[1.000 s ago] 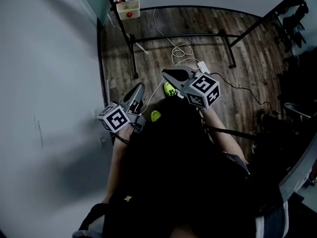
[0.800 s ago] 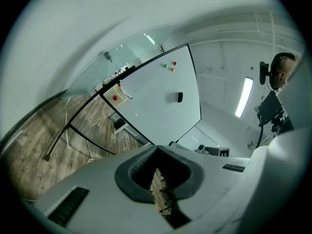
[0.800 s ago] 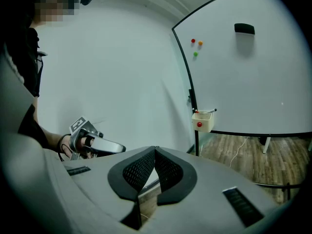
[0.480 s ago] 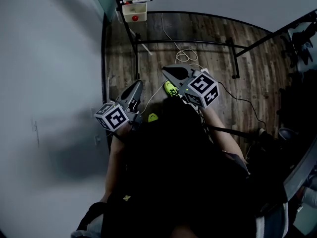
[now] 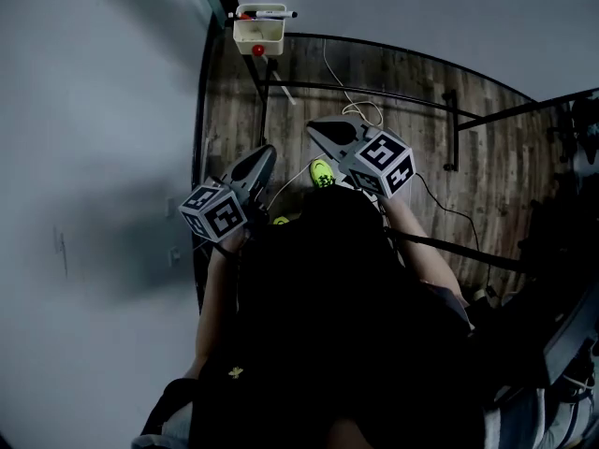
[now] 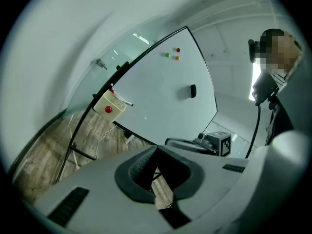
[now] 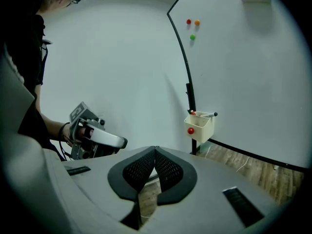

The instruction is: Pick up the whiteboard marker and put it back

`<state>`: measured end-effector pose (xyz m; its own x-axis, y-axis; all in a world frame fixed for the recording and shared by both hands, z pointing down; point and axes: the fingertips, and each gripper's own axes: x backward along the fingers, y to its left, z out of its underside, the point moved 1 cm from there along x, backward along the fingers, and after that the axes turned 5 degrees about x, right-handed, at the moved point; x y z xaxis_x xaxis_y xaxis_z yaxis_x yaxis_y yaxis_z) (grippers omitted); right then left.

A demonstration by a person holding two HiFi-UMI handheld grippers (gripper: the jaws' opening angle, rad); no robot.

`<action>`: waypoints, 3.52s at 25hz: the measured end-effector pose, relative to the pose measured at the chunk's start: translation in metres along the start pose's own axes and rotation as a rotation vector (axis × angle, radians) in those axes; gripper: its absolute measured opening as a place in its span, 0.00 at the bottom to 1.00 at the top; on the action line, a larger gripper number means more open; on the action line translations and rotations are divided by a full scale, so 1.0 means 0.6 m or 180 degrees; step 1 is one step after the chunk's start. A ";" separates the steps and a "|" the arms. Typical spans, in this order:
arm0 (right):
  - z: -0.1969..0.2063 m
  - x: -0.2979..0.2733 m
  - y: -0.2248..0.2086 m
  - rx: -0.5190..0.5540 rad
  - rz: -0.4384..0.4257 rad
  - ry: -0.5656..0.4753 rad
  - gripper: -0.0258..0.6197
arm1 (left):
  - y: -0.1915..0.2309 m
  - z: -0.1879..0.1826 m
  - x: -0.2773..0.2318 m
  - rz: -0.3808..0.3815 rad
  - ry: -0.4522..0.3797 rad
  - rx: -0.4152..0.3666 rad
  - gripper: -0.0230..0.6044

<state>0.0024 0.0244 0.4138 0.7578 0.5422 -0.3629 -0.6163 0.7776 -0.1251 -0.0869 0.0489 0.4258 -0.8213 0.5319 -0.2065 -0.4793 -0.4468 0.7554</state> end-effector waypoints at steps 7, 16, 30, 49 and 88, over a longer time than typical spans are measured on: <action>-0.003 -0.006 -0.100 0.0010 -0.0167 0.0058 0.04 | 0.008 -0.033 -0.085 -0.0160 -0.0095 0.0065 0.09; 0.005 -0.020 -0.207 0.0077 -0.0381 0.0132 0.04 | 0.016 -0.053 -0.178 -0.0319 -0.0246 0.0200 0.09; -0.007 -0.056 -0.275 0.0057 -0.0617 0.0010 0.04 | 0.024 -0.091 -0.218 -0.0596 -0.0470 0.0158 0.09; -0.055 -0.151 -0.342 -0.0019 -0.0164 -0.0157 0.20 | 0.102 -0.165 -0.200 -0.0510 -0.0397 0.0178 0.09; -0.093 -0.270 -0.394 0.0099 -0.0057 0.0059 0.32 | 0.172 -0.258 -0.163 -0.0469 -0.0598 0.0432 0.09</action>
<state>0.0132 -0.2652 0.4505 0.7644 0.5223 -0.3781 -0.5954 0.7968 -0.1030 -0.1040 -0.1609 0.4277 -0.6678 0.7138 -0.2110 -0.5332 -0.2609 0.8048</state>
